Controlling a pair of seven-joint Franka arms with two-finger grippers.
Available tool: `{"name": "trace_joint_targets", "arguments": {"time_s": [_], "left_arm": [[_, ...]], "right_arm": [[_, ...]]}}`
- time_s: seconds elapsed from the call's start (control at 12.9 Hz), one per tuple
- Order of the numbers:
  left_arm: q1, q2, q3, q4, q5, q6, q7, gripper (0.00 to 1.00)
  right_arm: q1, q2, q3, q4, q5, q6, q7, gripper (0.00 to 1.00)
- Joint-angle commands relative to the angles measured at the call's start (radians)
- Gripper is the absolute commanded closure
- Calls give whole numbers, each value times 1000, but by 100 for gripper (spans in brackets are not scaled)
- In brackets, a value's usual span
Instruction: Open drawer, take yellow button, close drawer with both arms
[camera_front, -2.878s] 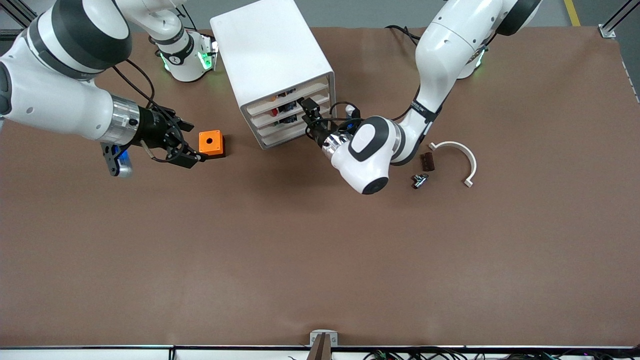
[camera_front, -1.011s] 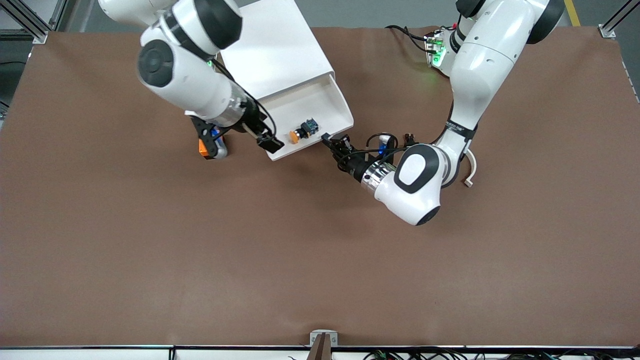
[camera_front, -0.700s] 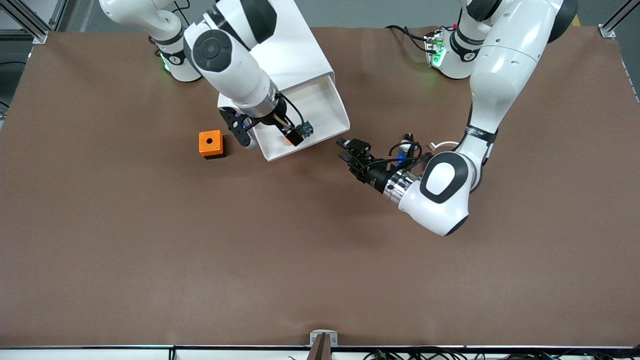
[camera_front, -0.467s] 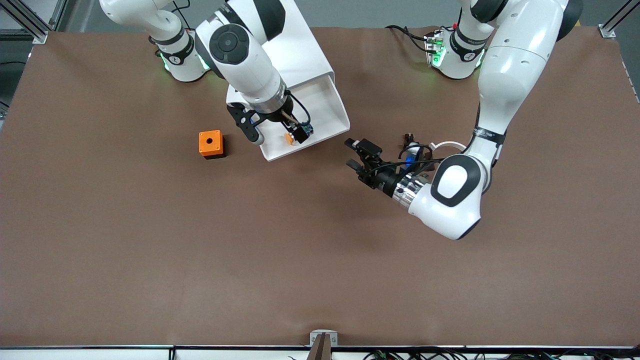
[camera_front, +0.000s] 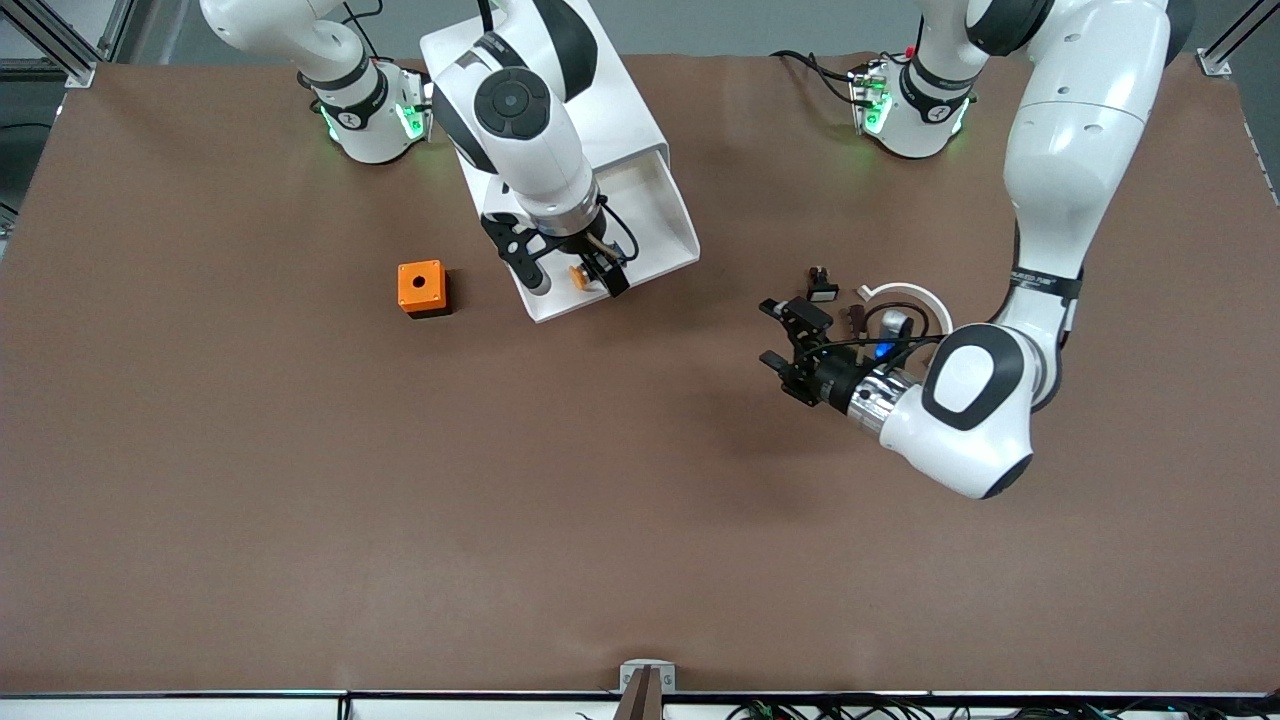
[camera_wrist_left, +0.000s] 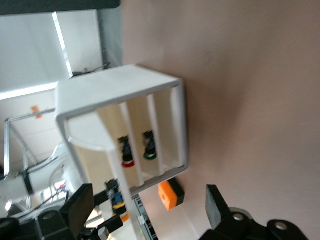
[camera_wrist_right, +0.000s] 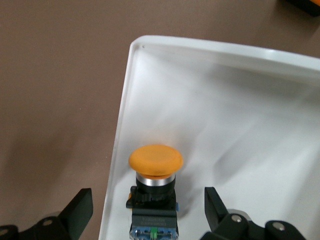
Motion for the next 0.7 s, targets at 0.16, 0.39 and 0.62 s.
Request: {"name": "trace_joint_targets", "arguments": {"time_s": [0.16, 0.39, 0.62], "left_arm": [[35, -32, -14, 34, 143, -17, 121, 1], [-6, -41, -17, 87, 229, -17, 228, 1], [-25, -50, -15, 103, 234, -15, 330, 1]], "right_arm": [[9, 3, -10, 5, -33, 0, 37, 14], [7, -1, -10, 8, -33, -6, 31, 42], [7, -10, -12, 13, -35, -19, 2, 75]]}}
